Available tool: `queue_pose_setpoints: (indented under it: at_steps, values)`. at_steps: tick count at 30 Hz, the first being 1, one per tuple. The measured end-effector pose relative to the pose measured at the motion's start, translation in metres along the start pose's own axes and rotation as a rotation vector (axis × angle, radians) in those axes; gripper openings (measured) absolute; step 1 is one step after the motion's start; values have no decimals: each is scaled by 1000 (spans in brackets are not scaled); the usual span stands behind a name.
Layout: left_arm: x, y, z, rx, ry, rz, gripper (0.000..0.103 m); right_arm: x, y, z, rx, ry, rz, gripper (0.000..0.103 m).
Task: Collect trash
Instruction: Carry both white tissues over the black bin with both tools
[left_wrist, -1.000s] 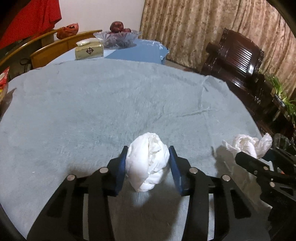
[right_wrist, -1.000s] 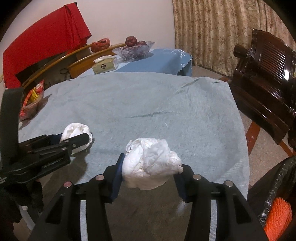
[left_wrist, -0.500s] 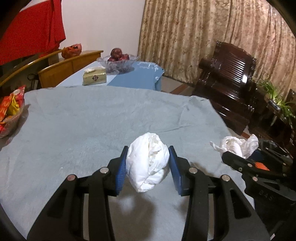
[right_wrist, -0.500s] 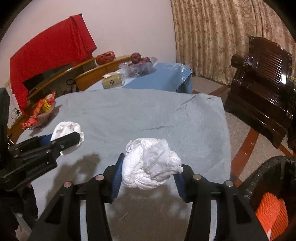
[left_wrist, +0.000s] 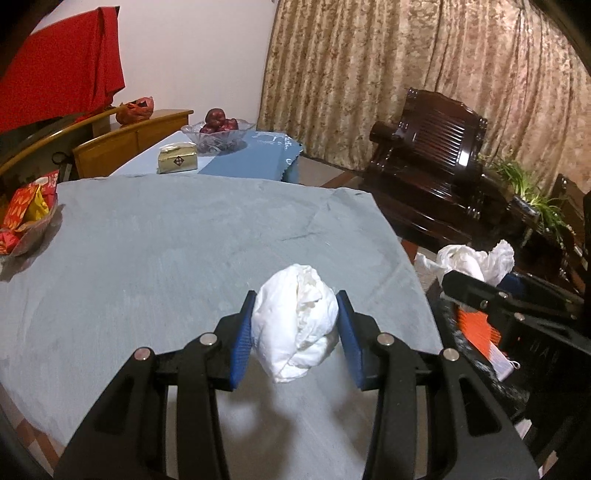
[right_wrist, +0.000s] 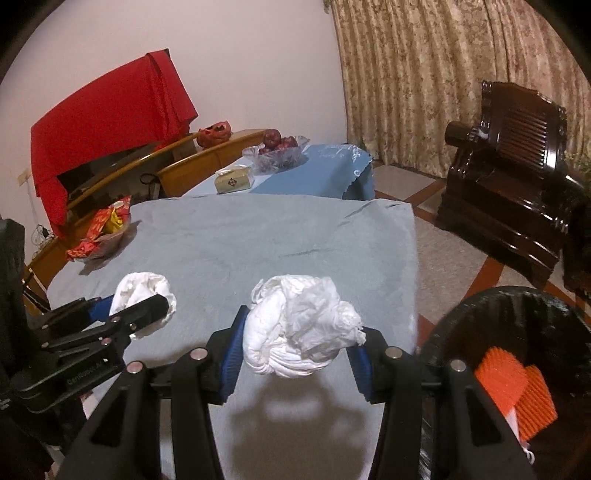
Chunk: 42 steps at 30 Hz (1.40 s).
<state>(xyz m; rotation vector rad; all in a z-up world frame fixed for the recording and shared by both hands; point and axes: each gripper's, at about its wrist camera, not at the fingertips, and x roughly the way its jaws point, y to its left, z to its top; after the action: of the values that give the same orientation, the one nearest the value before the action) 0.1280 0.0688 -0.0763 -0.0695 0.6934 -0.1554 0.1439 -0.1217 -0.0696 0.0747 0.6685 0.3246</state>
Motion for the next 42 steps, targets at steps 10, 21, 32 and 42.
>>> queue_pose_setpoints:
  at_steps: [10,21,32,42]
  values:
    - [-32,-45,-16,60,-29,-68,41,-54,-19,-23,15,-34,-50,49]
    - [-45,-99,-22,121,-50,-144,41,-99,-55,-42,66,-67,-132,49]
    - [-46,-149,-17,188,-72,-228,41,-124,-91,-46,117,-98,-218,50]
    - [-34,-186,-11,238,-75,-290,41,-137,-125,-48,138,-109,-296,50]
